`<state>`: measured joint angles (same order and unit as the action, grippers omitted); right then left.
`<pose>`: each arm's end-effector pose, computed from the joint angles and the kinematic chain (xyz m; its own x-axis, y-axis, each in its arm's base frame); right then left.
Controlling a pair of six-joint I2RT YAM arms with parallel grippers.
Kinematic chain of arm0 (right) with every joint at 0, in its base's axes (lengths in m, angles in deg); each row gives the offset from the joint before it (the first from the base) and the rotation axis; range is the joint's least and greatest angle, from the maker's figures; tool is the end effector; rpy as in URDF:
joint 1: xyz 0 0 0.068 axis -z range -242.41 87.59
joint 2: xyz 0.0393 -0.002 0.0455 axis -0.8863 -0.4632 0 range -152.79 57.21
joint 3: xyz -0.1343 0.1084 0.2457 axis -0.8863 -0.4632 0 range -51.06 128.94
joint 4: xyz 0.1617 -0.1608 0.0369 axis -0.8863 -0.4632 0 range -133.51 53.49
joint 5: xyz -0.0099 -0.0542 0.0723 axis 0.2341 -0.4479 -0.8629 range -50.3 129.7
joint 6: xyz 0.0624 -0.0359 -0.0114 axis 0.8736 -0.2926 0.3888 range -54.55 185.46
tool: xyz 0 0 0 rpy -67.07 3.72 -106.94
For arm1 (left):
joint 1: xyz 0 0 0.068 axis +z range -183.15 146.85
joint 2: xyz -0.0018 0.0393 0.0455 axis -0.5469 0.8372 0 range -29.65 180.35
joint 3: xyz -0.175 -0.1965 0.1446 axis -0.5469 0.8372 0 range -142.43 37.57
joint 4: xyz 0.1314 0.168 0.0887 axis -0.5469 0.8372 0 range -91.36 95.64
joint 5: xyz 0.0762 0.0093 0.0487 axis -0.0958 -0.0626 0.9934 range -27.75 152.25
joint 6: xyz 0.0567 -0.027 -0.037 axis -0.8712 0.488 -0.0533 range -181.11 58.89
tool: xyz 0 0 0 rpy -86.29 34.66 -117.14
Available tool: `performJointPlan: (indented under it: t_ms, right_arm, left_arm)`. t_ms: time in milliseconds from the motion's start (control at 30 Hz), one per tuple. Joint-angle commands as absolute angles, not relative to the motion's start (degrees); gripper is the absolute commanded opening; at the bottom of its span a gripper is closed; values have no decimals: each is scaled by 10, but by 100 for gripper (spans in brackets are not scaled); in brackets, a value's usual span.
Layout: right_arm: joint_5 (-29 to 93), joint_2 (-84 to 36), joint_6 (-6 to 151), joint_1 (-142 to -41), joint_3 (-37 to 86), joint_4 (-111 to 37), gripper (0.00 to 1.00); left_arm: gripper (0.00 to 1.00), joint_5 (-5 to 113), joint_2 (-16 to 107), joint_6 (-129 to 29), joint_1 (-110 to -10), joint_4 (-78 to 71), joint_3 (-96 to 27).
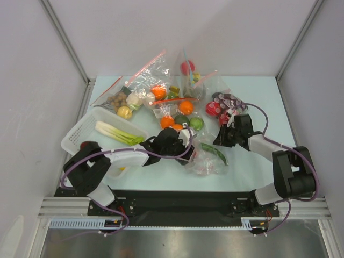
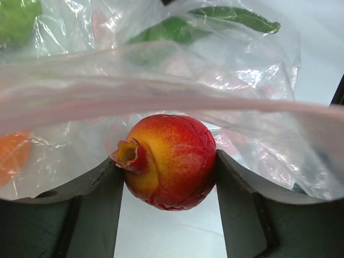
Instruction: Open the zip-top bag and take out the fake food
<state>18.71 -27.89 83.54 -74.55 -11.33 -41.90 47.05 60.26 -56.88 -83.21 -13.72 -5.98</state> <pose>0.2587 0.0779 0.1946 -0.8495 0.1138 -0.5151 -0.1621 0.8729 0.4601 0.1928 -0.2550 0.2196 -0.4227 0.3940 -0.8161 0.8506 0.4833 -0.2072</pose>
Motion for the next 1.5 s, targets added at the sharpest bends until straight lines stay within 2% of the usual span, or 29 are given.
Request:
performJointPlan:
  t_ms: [0, 100, 200, 400, 633, 733, 767, 833, 867, 967, 1133, 1467]
  right_arm:
    - [169, -234, 822, -743, -113, -408, 34]
    - [168, -209, 819, -737, -112, -413, 46]
    - [173, -203, 816, -730, -110, -415, 51]
    - [180, -247, 815, -719, -108, -421, 53]
    - [106, -294, 822, -720, -109, -406, 50]
    - [90, -302, 818, -721, -107, -406, 43]
    - [88, -303, 818, -720, -108, -405, 32]
    - [83, -308, 817, -720, -107, -402, 21]
    - [81, -311, 818, -719, -106, -402, 11]
    - [85, -316, 822, -720, -106, -399, 0]
    - [117, -312, 829, -717, -99, -404, 0]
    - [147, -328, 830, -705, -90, -410, 0]
  left_arm:
    - [64, 469, 597, -589, -826, -121, -64]
    - [64, 469, 571, -593, -821, -110, -61]
    - [64, 463, 544, -596, -814, -98, -59]
    - [64, 470, 515, -601, -810, -75, -54]
    - [64, 478, 501, -601, -804, -72, -50]
    - [64, 480, 499, -602, -803, -72, -49]
    - [64, 483, 498, -603, -803, -72, -49]
    - [64, 485, 494, -603, -801, -71, -49]
    - [64, 487, 492, -602, -800, -70, -49]
    - [63, 493, 477, -603, -796, -63, -49]
    - [63, 507, 428, -593, -778, -43, -35]
    - [64, 513, 230, -544, -712, 1, 14]
